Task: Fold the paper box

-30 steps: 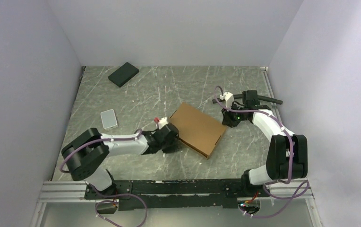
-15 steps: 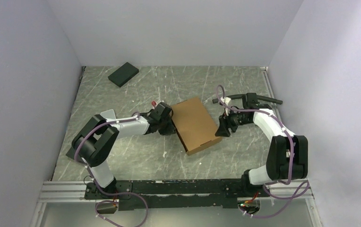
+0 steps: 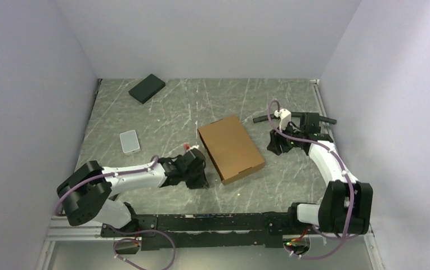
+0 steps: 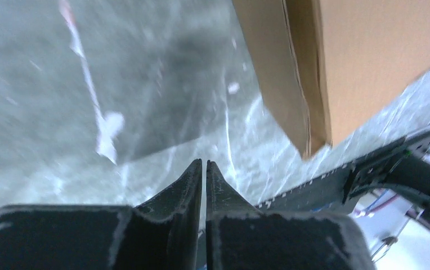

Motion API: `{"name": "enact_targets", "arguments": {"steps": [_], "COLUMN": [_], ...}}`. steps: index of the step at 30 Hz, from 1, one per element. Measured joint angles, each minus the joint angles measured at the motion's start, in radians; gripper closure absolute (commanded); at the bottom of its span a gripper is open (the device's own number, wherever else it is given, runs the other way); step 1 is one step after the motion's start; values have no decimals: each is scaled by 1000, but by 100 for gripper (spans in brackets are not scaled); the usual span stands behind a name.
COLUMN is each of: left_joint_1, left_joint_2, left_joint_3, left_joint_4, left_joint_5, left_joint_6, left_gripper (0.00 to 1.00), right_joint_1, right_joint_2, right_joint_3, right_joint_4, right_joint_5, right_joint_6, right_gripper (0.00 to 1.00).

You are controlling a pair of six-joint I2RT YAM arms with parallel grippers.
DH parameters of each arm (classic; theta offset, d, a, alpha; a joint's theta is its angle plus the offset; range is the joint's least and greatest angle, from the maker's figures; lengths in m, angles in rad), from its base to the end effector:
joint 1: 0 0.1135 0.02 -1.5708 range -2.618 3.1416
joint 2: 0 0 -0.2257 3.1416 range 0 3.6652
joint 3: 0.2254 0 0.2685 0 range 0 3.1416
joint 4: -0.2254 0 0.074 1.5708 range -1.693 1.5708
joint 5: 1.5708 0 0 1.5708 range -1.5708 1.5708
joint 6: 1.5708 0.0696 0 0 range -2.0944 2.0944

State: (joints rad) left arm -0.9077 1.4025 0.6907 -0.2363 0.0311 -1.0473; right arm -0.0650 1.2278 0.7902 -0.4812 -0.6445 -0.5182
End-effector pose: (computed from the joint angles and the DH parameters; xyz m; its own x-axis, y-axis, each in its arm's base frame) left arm 0.1850 -0.2404 0.0939 -0.9419 -0.2004 -0.2697 -0.0337 0.8549 -0.5178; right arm 0.2873 0.0232 0.1665 -0.5346 -0.3620 -0.7637 -0.6638 0.7391 0.1143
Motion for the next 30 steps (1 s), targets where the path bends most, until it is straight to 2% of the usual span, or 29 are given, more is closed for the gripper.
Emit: {"name": "enact_targets", "arguments": {"steps": [4,7,10,13,17,18,21,24,28,30], "left_joint_1": [-108,-129,-135,-142,-144,-144,-142,-133,-116,-105], "left_joint_2": [19,84,138,197,288,314,361,372,332,280], "left_joint_3": [14,67,110,175,320,367,438,455,401,354], "left_joint_4": [-48,-89,-100,-110,-135,-194,-289,-307,-261,-235], "left_joint_5": [-33,-66,-83,-85,-89,-89,-92,-89,-93,-108], "left_joint_6": [-79,-119,-129,-133,-117,-110,-99,-99,-92,-70], "left_gripper": [90,91,92,92,93,93,93,91,85,71], "right_joint_1": [0,0,4,48,213,251,286,291,279,267], "right_joint_2": [98,157,189,207,205,201,185,177,174,164], "right_joint_3": [2,2,3,5,8,12,20,21,21,21], "right_joint_4": [9,5,-1,-20,-37,-28,-13,-5,-5,-10], "right_joint_5": [102,151,163,163,167,210,272,295,285,265], "right_joint_6": [17,18,12,8,6,4,17,37,70,85], "right_gripper": [78,87,91,92,93,93,92,89,80,74]}}
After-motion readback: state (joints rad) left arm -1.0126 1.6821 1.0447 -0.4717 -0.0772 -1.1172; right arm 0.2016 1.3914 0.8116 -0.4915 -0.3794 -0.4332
